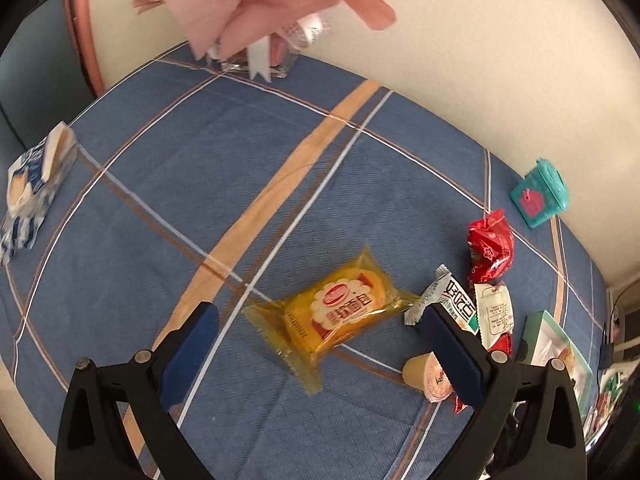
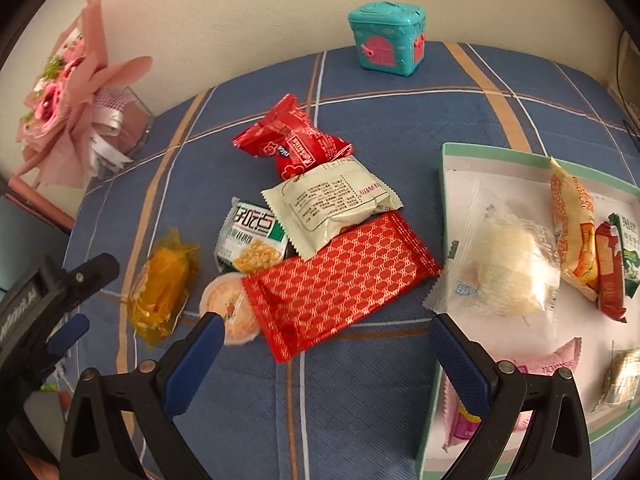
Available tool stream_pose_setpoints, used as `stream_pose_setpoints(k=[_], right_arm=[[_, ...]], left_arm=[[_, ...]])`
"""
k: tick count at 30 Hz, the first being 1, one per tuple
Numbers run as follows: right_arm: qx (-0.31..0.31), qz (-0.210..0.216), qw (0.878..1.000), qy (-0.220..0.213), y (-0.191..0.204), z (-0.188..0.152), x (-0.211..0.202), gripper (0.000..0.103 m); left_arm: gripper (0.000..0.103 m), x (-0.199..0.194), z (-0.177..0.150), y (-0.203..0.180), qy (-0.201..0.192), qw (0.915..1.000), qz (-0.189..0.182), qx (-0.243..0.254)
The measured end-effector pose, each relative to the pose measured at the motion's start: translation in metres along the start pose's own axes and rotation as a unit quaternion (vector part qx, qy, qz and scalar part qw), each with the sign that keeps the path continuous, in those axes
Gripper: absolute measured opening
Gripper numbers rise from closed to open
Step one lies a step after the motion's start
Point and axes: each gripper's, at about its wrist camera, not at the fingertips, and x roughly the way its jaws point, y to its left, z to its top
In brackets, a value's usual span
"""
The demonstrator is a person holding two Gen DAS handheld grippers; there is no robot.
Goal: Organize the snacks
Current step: 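Move the left tool to the yellow bread bag while the right tool approaches the red patterned packet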
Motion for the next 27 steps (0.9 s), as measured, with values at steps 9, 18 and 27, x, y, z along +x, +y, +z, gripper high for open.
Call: stream_pose_setpoints(k=[9, 18, 27], right_arm=[[0.036, -0.034, 0.999, -0.006, 0.002, 0.025, 0.018, 0.103], [0.052, -0.061, 0.997, 0.014, -0.001, 0.039, 0.049, 0.093], [0.043, -0.077, 0.996, 0.027, 0.001, 0.036, 0.049, 0.086]], left_arm=[[0.101, 0.017, 0.008, -0.006, 0.011, 0.9997, -0.008, 0.019], [0.101, 0.032, 0.014, -0.011, 0.010, 0.9992, -0.008, 0.038], [0.101, 0.039, 0.012, -0.026, 0.009, 0.9966, -0.017, 0.080]])
